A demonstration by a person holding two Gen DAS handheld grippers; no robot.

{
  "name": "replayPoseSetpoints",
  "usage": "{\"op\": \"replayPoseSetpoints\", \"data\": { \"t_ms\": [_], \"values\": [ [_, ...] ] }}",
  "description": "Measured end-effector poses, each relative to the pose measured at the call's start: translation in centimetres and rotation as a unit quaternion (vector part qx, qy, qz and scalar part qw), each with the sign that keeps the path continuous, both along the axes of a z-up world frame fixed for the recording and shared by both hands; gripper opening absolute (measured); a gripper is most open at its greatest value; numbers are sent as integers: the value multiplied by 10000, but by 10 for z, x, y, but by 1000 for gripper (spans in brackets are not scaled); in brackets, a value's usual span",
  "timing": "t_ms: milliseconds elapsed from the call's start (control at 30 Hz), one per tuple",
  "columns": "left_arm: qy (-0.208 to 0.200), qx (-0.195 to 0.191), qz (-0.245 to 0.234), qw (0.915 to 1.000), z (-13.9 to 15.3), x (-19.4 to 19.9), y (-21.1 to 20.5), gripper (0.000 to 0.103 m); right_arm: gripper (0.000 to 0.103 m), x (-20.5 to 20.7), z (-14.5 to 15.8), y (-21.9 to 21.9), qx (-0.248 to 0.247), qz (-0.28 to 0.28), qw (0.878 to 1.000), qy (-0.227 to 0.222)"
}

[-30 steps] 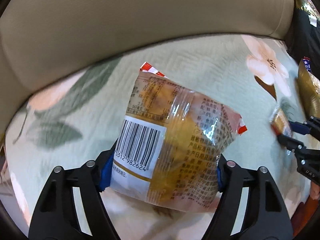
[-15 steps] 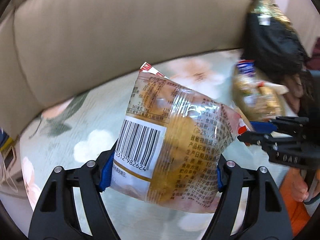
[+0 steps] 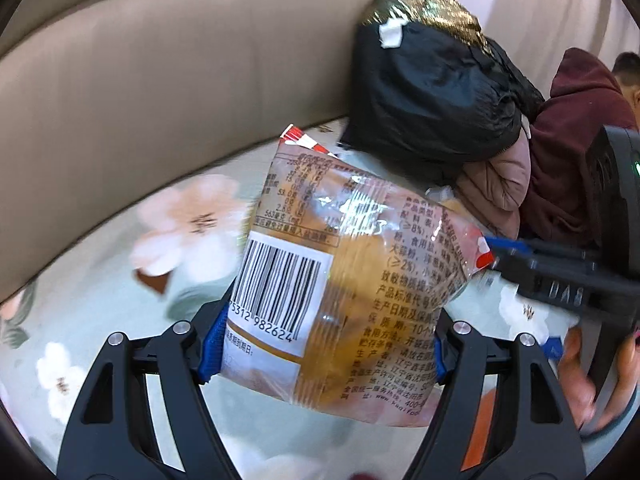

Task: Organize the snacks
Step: 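Carry both items to the amber bowl and open both tools to drop them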

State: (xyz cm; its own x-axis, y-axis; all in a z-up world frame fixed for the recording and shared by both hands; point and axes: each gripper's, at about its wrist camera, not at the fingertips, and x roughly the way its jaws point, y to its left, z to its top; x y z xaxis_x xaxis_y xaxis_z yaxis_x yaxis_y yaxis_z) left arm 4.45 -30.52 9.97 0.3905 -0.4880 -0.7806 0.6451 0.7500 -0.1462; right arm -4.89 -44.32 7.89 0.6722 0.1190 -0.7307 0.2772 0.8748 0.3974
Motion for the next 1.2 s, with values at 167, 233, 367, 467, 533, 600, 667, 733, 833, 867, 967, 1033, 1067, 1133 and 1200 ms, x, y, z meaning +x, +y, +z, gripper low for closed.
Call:
{"op": "replayPoseSetpoints", "data": {
  "t_ms": [167,233,367,467,533,600,667,733,833,867,967,1033,1067,1133,1200],
  "values": [
    [138,-103,279,9995,-23,12,-35,84,54,-2,-27,-21,240,-290,9991,185],
    [203,-52,302,9993,-29,16,-33,84,56,0,-42,-24,301,-400,9983,300],
    [184,14,373,9991,-31,13,-13,84,57,-2,-60,-37,759,-488,9955,293],
    [193,15,553,9983,-28,11,15,84,69,-9,-55,-37,713,-602,9954,206],
    [158,27,687,9975,-24,9,32,84,69,-10,-50,-30,543,-579,9967,184],
    [43,115,846,9963,-19,3,54,84,69,-12,-39,-19,285,-523,9981,149],
    [-127,194,996,9948,-11,-6,77,84,72,-12,-31,-5,150,-357,9991,145],
    [-230,173,1138,9931,-2,-15,98,85,77,-11,-30,10,417,-123,9990,72],
    [-288,-69,1405,9896,15,-31,136,87,78,-11,-21,51,385,298,9988,38],
    [-330,-140,1511,9879,20,-37,149,87,78,-10,-18,65,282,418,9987,38],
    [-438,-235,1771,9829,30,-53,178,87,82,-8,-6,116,8,847,9964,-9],
    [-409,-347,1993,9785,32,-64,200,87,85,-10,-1,142,-65,1009,9948,-78],
    [-376,-412,2107,9760,30,-68,211,87,85,-10,-1,152,-75,1077,9941,-85],
    [-295,-496,2423,9685,23,-76,233,87,86,-11,-2,181,-97,1292,9915,-84],
    [-215,-541,2669,9619,13,-82,250,87,88,-13,-2,200,-332,1355,9902,-119]
  ]
}}
